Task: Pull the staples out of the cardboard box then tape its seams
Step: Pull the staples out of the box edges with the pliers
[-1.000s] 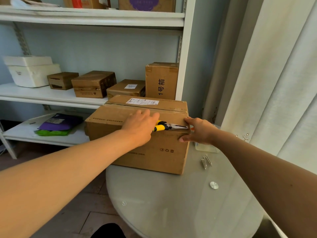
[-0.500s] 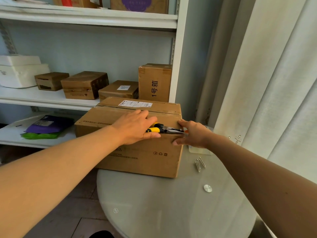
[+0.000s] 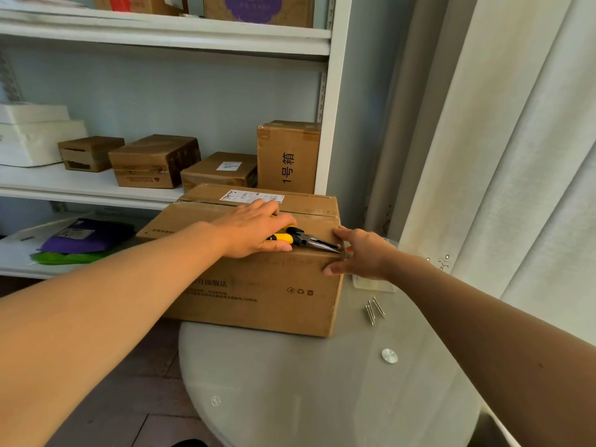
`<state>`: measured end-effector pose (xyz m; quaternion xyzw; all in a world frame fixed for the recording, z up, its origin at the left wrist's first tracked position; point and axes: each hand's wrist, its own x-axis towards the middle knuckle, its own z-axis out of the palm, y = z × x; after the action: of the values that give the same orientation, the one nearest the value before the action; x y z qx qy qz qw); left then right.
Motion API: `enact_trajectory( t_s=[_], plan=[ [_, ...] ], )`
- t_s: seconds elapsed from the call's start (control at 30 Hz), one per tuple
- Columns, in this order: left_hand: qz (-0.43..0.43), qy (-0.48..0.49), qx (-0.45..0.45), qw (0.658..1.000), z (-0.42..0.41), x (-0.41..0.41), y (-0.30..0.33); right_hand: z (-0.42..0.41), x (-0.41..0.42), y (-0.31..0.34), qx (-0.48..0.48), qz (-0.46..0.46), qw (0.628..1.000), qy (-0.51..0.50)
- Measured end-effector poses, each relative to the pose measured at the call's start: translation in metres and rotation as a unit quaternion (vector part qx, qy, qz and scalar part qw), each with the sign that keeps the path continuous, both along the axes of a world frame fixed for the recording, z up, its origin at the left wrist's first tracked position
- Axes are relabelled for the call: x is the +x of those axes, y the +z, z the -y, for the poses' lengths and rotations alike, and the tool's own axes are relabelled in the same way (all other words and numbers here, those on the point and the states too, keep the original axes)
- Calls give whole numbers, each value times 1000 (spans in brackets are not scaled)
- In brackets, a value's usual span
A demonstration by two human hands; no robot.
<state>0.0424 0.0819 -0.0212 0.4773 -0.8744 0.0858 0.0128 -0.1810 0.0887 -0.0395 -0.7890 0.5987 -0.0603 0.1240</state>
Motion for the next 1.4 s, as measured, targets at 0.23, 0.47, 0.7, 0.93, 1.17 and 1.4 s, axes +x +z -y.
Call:
enact_trajectory(
  t_s=[0.23,0.47,0.7,0.93,1.17,1.4],
  plan=[
    [7,-3,-15,1000,-1,-7,-4,2,-1,-1,0,6,1000,-2],
    [6,44,-24,999,-22,-13,-8,0,0,-1,-1,15,1000,0],
    [-28,113,-4,993,-45,-24,-12,-5,2,1,2,25,1000,1],
    [-46,158,-2,986,-58,-33,-13,-9,4,4,1,22,1000,1],
    [-28,190,-7,981,-66,-47,-11,-10,6,3,-3,17,1000,-1],
    [41,96,-121,987,-45,-27,4,-9,3,4,-3,18,1000,3]
  ],
)
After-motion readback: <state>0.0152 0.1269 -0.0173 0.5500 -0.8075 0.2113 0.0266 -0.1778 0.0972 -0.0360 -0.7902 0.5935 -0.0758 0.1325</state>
